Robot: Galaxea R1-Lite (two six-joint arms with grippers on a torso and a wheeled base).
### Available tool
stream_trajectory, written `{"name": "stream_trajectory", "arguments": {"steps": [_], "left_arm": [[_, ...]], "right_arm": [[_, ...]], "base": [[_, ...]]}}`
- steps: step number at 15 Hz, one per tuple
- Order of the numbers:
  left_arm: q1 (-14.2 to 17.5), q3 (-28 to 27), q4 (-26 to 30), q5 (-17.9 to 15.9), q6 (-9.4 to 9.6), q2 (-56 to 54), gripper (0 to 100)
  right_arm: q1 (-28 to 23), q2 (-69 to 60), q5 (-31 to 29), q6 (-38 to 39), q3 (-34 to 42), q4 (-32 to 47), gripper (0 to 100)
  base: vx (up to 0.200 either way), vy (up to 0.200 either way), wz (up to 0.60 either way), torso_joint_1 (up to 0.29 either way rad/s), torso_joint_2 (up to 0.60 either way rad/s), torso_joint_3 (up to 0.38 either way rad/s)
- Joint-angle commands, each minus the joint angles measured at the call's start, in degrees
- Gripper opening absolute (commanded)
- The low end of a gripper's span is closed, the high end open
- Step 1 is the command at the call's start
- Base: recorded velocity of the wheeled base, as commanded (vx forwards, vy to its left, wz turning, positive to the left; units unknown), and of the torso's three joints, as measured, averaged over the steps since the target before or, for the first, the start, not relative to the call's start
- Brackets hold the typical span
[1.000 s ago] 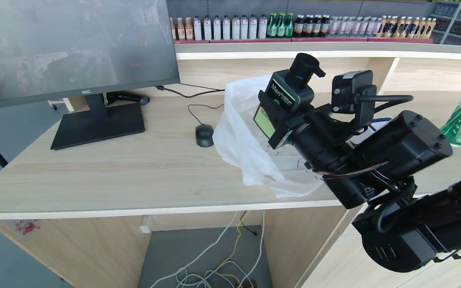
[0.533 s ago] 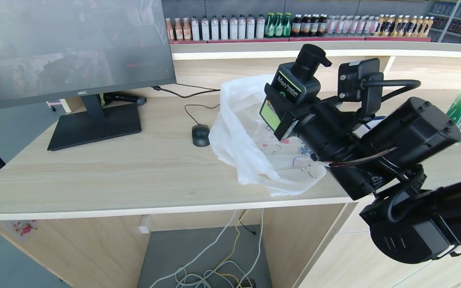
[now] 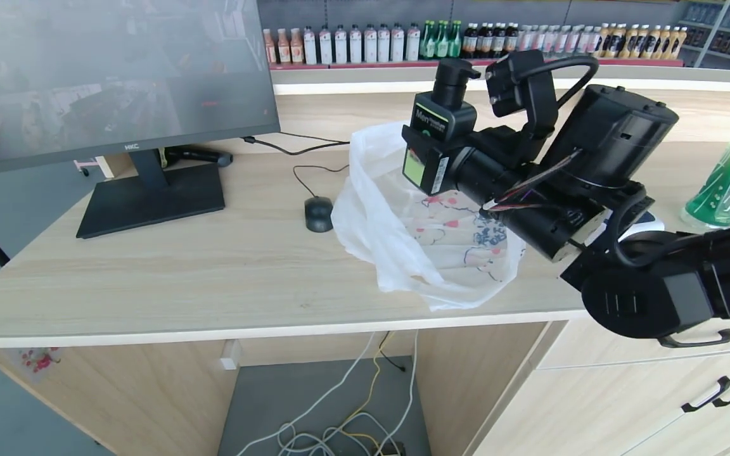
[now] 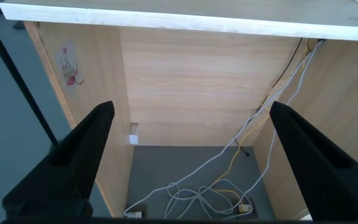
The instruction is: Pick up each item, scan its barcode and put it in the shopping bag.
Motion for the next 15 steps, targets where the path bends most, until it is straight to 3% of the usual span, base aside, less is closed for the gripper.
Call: {"name": "stream_trajectory", "arguments": {"steps": [1, 7, 15], "left_arm": [[0.0, 0.0, 0.03, 0.02, 0.02, -0.02, 100], [0.0, 0.0, 0.03, 0.02, 0.02, -0.02, 100], [0.0, 0.0, 0.03, 0.02, 0.02, -0.02, 100]], "right_arm": [[-1.29, 1.79, 0.08, -0.03, -4.02, 2.18, 0], [-4.54, 7.68, 0.16, 0.14, -5.78, 2.27, 0], [-4.63, 12.34, 0.16, 0.32, -7.89, 1.91, 0]], "base": [[0.0, 0.0, 0.0, 0.0, 0.0, 0.0], [0.0, 0.0, 0.0, 0.0, 0.0, 0.0], [0.0, 0.0, 0.0, 0.0, 0.0, 0.0]]}}
